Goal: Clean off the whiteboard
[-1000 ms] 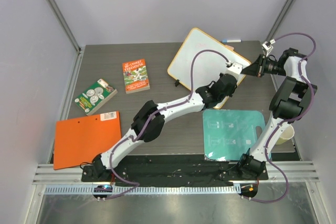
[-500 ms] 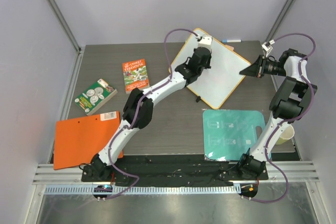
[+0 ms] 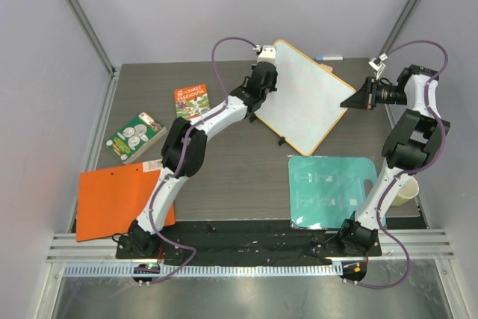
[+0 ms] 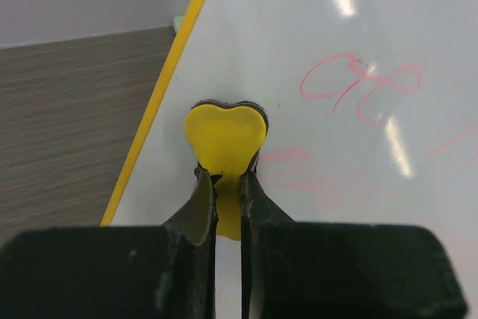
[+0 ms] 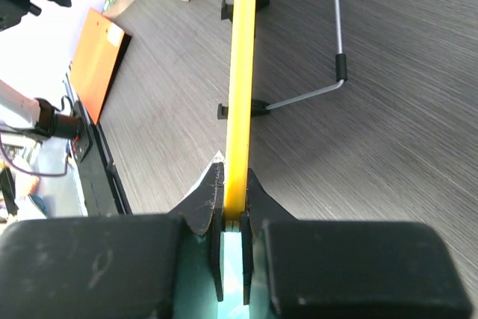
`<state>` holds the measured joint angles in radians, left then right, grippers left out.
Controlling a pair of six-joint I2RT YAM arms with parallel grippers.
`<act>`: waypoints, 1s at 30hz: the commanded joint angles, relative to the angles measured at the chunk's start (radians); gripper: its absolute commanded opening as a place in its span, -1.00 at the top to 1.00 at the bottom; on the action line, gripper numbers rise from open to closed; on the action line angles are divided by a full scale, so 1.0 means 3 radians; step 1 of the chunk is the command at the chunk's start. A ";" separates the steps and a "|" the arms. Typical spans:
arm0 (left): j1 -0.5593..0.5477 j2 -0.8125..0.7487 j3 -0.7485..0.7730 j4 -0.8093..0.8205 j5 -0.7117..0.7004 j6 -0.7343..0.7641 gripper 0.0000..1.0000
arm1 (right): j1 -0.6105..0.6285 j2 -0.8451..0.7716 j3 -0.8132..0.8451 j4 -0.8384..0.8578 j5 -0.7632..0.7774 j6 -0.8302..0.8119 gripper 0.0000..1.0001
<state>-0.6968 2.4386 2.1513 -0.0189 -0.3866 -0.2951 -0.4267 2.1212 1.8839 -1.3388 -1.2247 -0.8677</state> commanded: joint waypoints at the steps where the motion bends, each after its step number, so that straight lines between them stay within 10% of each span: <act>1: -0.0014 -0.0208 -0.0660 0.0037 0.0312 0.0027 1.00 | 0.0093 0.0042 0.0234 -0.0042 0.0611 -0.0840 0.97; 11: -0.0444 -0.0280 -0.1010 0.0467 0.0394 0.0217 1.00 | 0.0093 0.0068 0.0281 -0.0103 0.0626 -0.0881 0.98; 30: -0.0249 0.0226 0.0140 0.0416 0.0077 0.0303 1.00 | 0.0093 0.0093 0.0316 -0.0241 0.0667 -0.1035 0.97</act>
<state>-0.7872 2.4325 2.1147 0.0452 -0.3927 -0.2173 -0.4332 2.1498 1.9411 -1.4418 -1.1919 -0.9482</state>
